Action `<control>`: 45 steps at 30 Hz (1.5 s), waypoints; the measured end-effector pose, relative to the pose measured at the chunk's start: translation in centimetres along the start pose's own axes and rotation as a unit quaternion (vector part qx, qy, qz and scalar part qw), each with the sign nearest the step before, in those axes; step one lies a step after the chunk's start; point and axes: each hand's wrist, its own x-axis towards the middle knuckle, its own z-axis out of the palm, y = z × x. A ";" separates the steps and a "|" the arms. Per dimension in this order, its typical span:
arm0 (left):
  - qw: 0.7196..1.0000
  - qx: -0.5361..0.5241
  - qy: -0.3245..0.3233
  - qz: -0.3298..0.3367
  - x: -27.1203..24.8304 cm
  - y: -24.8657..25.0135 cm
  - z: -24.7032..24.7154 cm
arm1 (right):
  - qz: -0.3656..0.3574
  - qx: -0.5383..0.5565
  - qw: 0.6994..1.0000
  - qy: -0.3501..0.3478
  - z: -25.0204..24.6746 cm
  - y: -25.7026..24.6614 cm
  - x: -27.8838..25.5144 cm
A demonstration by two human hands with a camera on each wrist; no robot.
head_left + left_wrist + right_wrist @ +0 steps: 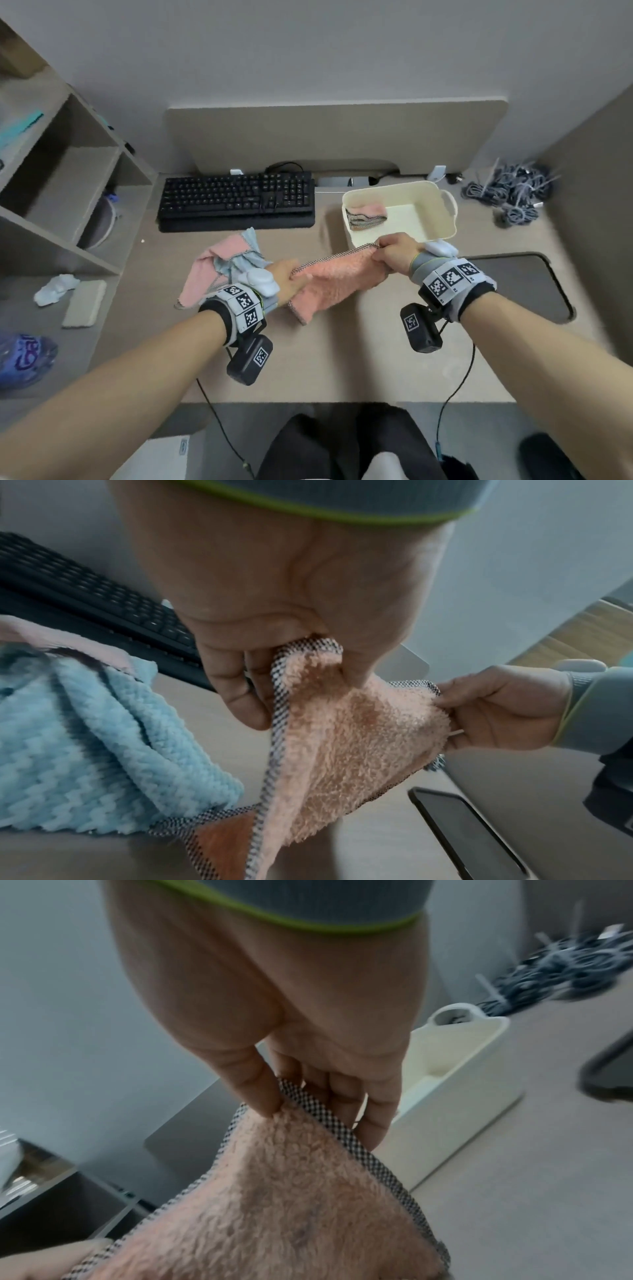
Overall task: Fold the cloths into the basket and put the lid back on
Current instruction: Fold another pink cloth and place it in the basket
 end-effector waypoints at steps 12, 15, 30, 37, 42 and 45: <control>0.990 0.003 0.066 0.123 1.9 6.9 -3.2 | 0.029 0.232 0.966 0.112 -4.5 3.1 -4.0; 0.987 0.003 0.071 0.146 2.1 8.2 -3.1 | 0.028 0.249 0.959 0.132 -6.0 3.8 -4.4; 0.953 0.205 -0.189 0.115 1.2 0.7 8.7 | 0.182 -0.060 0.980 -0.046 3.4 11.8 -3.6; 0.979 0.129 -0.150 0.056 4.8 -0.4 9.2 | 0.190 -0.051 0.979 -0.053 4.5 15.2 0.7; 0.987 0.113 -0.115 0.019 7.8 0.3 9.7 | 0.224 -0.091 0.969 -0.057 4.0 18.3 3.4; 0.989 0.100 -0.112 0.004 9.1 0.4 10.2 | 0.230 -0.090 0.967 -0.059 4.4 21.0 5.3</control>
